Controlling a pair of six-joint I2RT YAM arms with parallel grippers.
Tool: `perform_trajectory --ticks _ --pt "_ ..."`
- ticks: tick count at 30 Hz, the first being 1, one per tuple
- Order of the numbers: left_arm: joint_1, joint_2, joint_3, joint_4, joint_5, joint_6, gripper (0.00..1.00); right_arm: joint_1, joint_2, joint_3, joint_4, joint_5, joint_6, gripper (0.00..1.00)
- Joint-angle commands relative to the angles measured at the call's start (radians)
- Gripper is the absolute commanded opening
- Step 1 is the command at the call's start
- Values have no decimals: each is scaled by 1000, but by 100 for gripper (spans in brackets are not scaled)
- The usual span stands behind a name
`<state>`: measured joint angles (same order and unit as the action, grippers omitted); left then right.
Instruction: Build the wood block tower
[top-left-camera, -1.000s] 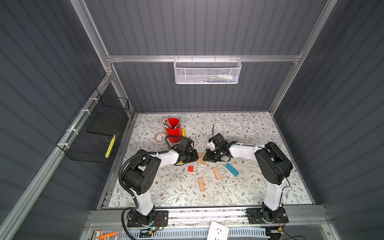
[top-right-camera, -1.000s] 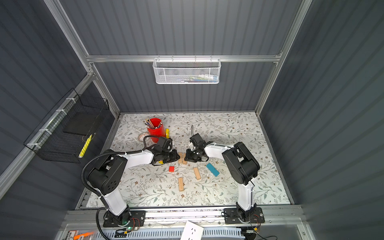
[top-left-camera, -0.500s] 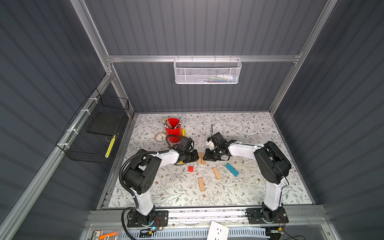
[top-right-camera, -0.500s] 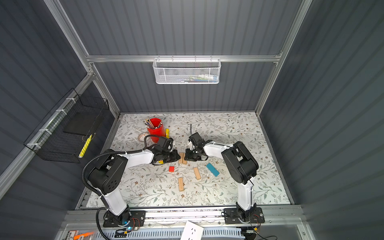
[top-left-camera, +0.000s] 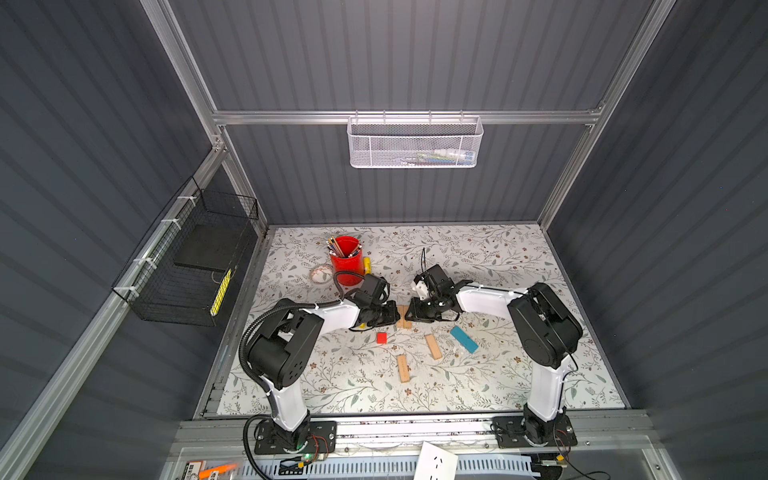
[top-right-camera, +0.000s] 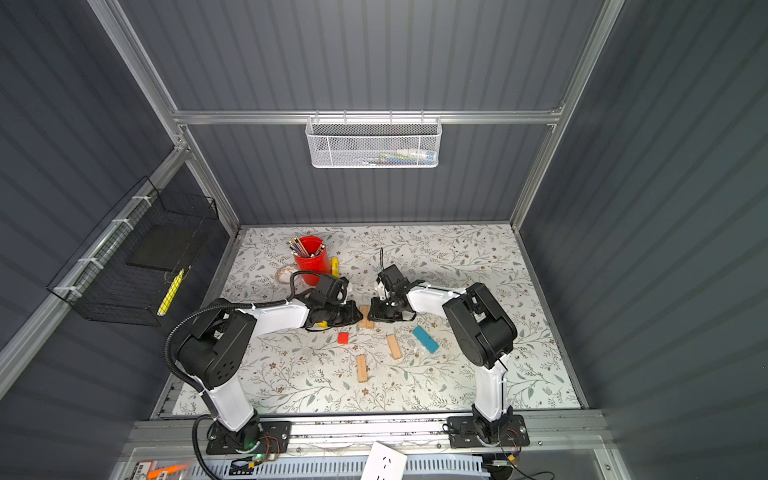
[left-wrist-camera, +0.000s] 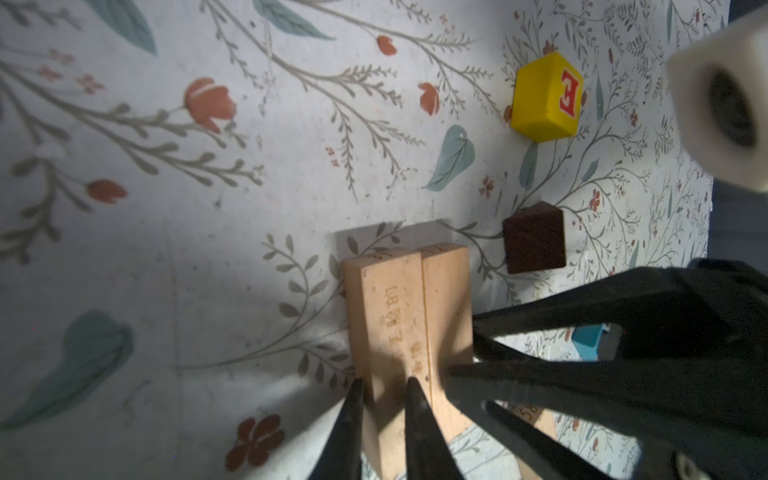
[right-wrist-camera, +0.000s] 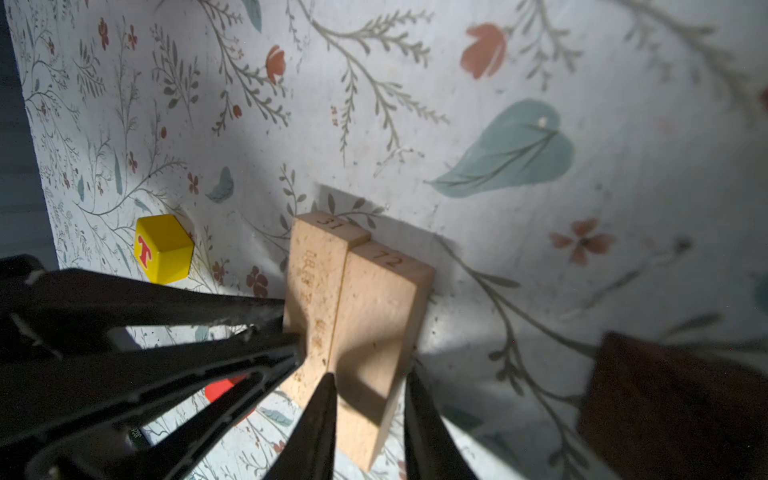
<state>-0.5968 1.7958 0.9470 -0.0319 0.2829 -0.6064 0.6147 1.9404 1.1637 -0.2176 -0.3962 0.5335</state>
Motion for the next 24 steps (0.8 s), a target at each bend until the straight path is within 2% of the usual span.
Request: perform_trajectory --ticks 1,2,9,14,16,18,22,24 --pt "-6 -10 17 -38 -21 -3 24 -1 -33 1 -24 6 -21 35" --pt "-6 -16 20 -44 -30 -1 26 -2 -40 0 -25 8 -24 37" --pt "-5 -79 33 -89 -95 8 28 -2 -113 -21 -35 15 -37 47" --pt "-6 -157 10 -103 -113 -8 31 0 -192 -62 -64 51 -38 58" --pt "-6 -197 -9 -111 -119 -23 33 -1 -228 -82 -77 99 -33 65" --pt "-10 -239 -31 -121 -125 -39 35 1 -251 -99 -83 92 -34 68" --pt "-28 -327 -54 -197 -185 -65 36 28 -294 -131 -99 149 -29 69" --pt "-40 -372 -76 -207 -193 -82 36 36 -295 -138 -97 123 -13 67"
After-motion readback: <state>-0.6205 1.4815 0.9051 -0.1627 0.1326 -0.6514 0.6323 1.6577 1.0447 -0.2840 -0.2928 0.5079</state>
